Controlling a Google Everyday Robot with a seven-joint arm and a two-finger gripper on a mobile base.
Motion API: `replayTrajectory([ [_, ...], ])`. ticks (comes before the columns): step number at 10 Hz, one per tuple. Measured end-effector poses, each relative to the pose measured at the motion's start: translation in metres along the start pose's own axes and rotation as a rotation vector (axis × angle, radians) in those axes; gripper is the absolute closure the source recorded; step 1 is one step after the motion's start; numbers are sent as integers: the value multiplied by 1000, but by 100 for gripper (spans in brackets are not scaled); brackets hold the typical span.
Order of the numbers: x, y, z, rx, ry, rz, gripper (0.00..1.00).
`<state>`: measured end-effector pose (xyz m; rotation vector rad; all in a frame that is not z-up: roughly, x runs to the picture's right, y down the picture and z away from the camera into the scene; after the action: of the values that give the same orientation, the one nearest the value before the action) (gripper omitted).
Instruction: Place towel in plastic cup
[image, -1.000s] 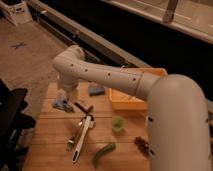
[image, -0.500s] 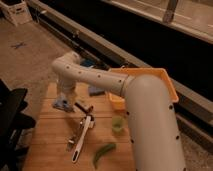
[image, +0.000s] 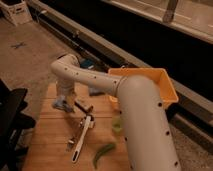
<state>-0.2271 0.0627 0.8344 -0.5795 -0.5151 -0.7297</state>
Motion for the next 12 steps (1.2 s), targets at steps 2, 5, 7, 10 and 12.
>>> replayTrajectory([
  [2,1,1,0,12,10,22,30],
  [5,18,7,9,57,-15,68,30],
  [7,19,-6,26,82,-49,79,30],
  [10,25,-22,49,98,-92,92,30],
  [12,27,-28,66,99,-120,102,30],
])
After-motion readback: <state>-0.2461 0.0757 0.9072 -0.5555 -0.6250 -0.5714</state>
